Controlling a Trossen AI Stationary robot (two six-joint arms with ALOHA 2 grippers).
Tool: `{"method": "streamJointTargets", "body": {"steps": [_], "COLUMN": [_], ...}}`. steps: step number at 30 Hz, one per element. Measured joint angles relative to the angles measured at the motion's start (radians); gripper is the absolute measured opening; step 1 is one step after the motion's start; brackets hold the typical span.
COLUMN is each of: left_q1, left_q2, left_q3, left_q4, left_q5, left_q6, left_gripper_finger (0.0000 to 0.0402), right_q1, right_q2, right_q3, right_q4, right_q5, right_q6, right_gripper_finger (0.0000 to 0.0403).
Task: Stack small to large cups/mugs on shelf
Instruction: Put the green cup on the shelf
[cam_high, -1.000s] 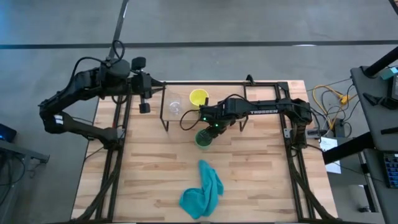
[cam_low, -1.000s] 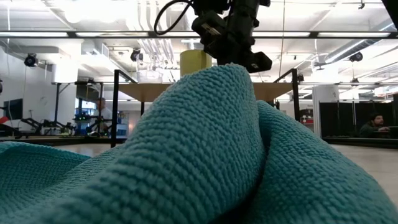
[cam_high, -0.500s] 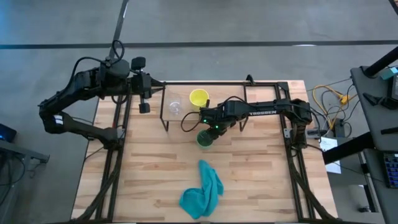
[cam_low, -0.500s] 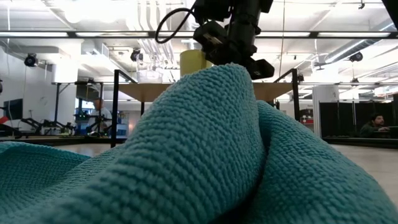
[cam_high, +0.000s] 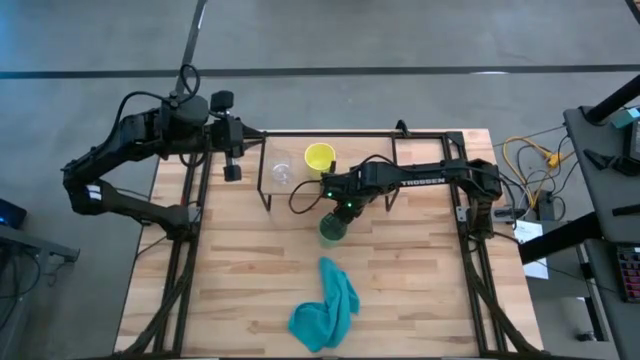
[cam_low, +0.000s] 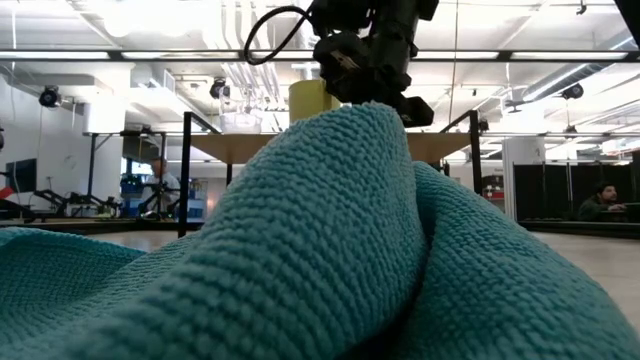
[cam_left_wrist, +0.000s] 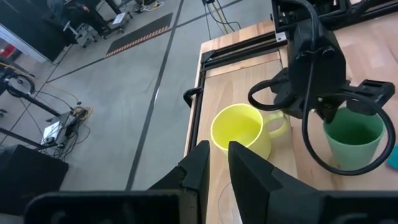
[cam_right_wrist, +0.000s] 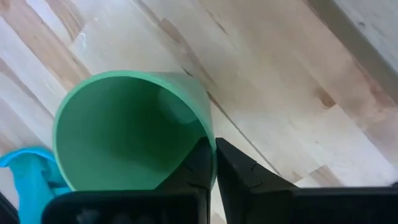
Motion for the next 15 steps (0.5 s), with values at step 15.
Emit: {"method": "streamJointTargets", "body": {"steps": [15], "left_q1": [0.001], "left_q2": [0.006], "left_q3": [-0.001], "left_q4": [-0.001], "left_q5": [-0.029], "left_q6": [0.001], "left_gripper_finger": [0.0046], "right_q1": [0.007], "right_q2": [-0.091], "right_q3": [0.308], "right_q4": [-0.452], "right_q5": [0.111], "right_q6": [-0.099], "right_gripper_finger": [0.0009]}}
